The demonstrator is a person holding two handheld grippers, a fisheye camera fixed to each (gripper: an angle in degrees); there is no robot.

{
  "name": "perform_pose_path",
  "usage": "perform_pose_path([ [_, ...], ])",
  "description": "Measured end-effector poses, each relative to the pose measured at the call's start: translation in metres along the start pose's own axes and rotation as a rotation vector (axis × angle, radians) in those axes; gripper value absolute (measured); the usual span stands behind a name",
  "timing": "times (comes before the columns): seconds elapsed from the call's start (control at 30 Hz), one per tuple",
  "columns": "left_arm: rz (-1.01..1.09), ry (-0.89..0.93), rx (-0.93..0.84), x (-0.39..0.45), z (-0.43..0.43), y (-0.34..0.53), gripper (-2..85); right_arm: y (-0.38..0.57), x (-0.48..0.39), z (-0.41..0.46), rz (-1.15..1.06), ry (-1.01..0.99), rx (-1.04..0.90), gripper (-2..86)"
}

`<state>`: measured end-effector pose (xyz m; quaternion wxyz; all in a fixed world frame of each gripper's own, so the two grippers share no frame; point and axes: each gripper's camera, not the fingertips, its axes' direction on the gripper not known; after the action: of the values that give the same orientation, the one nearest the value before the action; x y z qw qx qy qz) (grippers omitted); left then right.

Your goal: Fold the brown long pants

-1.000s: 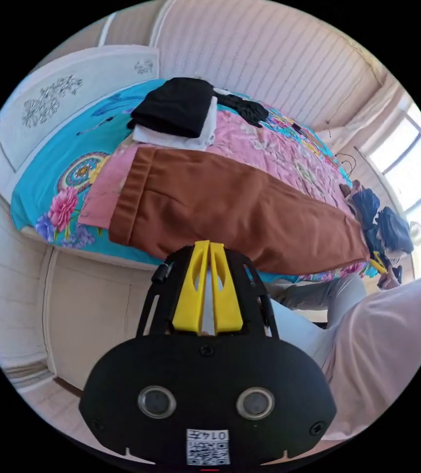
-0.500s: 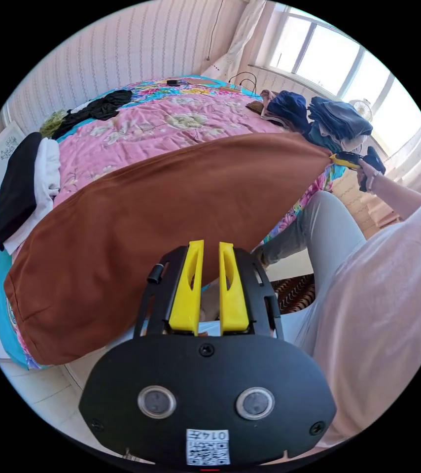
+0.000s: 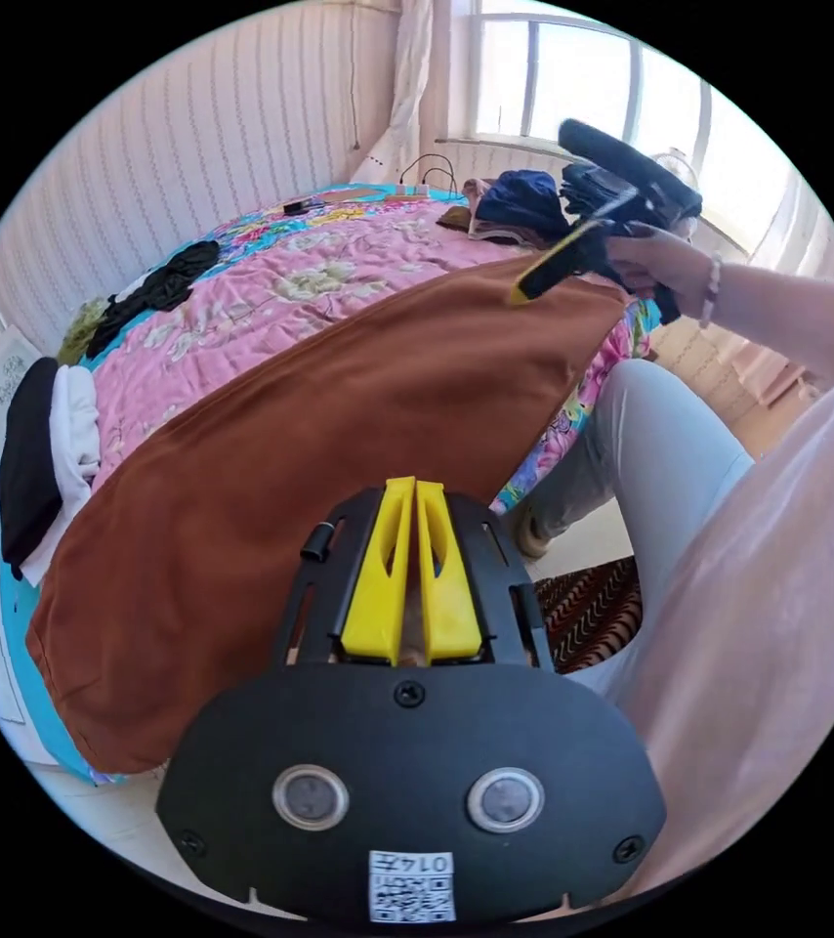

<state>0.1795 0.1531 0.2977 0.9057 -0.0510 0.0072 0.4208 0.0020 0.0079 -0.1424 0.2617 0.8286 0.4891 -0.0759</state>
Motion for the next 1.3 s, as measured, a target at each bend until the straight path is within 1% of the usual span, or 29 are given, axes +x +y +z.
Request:
perform_pose_path([
  [0.03, 0.019, -0.009, -0.005, 0.005, 0.005, -0.004, -0.7, -0.033, -0.042, 0.016, -0.138, 0.024, -0.060, -0.3],
  [0.07, 0.048, -0.025, -0.021, 0.014, 0.015, -0.010, -0.9, -0.062, -0.079, 0.031, -0.240, 0.095, -0.094, -0.4],
  [0.17, 0.043, -0.036, -0.040, 0.023, 0.031, -0.025, -0.9, -0.123, -0.148, 0.055, -0.374, 0.243, -0.089, -0.4],
  [0.23, 0.028, -0.039, -0.035, 0.023, 0.039, -0.030, -1.0, -0.155, -0.175, 0.069, -0.405, 0.267, -0.129, -0.4],
  [0.3, 0.006, -0.035, -0.067, 0.022, 0.056, -0.037, -1.0, -0.182, -0.191, 0.082, -0.408, 0.254, -0.175, -0.4],
  [0.37, 0.001, 0.013, -0.136, 0.021, 0.078, -0.040, -1.0, -0.209, -0.199, 0.111, -0.388, 0.250, -0.292, -0.4],
  [0.4, -0.009, 0.059, -0.195, 0.020, 0.095, -0.040, -1.0, -0.212, -0.200, 0.119, -0.378, 0.247, -0.313, -0.4],
  [0.47, -0.040, 0.084, -0.178, 0.017, 0.105, -0.040, -1.0, -0.220, -0.209, 0.126, -0.377, 0.271, -0.288, -0.4],
  [0.57, -0.078, 0.118, -0.153, 0.014, 0.115, -0.040, -1.0, -0.232, -0.226, 0.134, -0.423, 0.344, -0.335, -0.4],
  [0.63, -0.086, 0.127, -0.129, 0.015, 0.118, -0.038, -1.0, -0.238, -0.230, 0.136, -0.431, 0.349, -0.355, -0.4],
  [0.7, -0.090, 0.140, -0.142, 0.017, 0.119, -0.042, -1.0, -0.246, -0.227, 0.135, -0.414, 0.308, -0.375, -0.5],
  [0.77, -0.049, 0.142, -0.135, 0.025, 0.115, -0.048, -1.0, -0.253, -0.224, 0.126, -0.419, 0.253, -0.403, -0.6],
  [0.83, -0.012, 0.122, -0.097, 0.032, 0.112, -0.054, -1.0, -0.257, -0.225, 0.116, -0.442, 0.223, -0.384, -0.6],
  [0.9, 0.027, 0.090, -0.133, 0.041, 0.127, -0.061, -1.0, -0.261, -0.224, 0.108, -0.448, 0.260, -0.342, -0.6],
  [0.93, 0.051, 0.078, -0.182, 0.044, 0.142, -0.062, -1.0, -0.264, -0.222, 0.108, -0.450, 0.284, -0.332, -0.6],
  [1.0, 0.101, 0.048, -0.177, 0.050, 0.155, -0.062, -1.0, -0.267, -0.216, 0.122, -0.444, 0.308, -0.390, -0.6],
  [1.07, 0.122, 0.049, -0.189, 0.052, 0.161, -0.066, -1.0, -0.265, -0.203, 0.143, -0.408, 0.294, -0.434, -0.7],
  [1.17, 0.102, 0.079, -0.203, 0.049, 0.173, -0.072, -0.9, -0.261, -0.187, 0.150, -0.339, 0.270, -0.445, -0.9],
  [1.3, 0.139, 0.062, -0.192, 0.054, 0.184, -0.076, -0.9, -0.243, -0.165, 0.152, -0.302, 0.243, -0.432, -0.9],
])
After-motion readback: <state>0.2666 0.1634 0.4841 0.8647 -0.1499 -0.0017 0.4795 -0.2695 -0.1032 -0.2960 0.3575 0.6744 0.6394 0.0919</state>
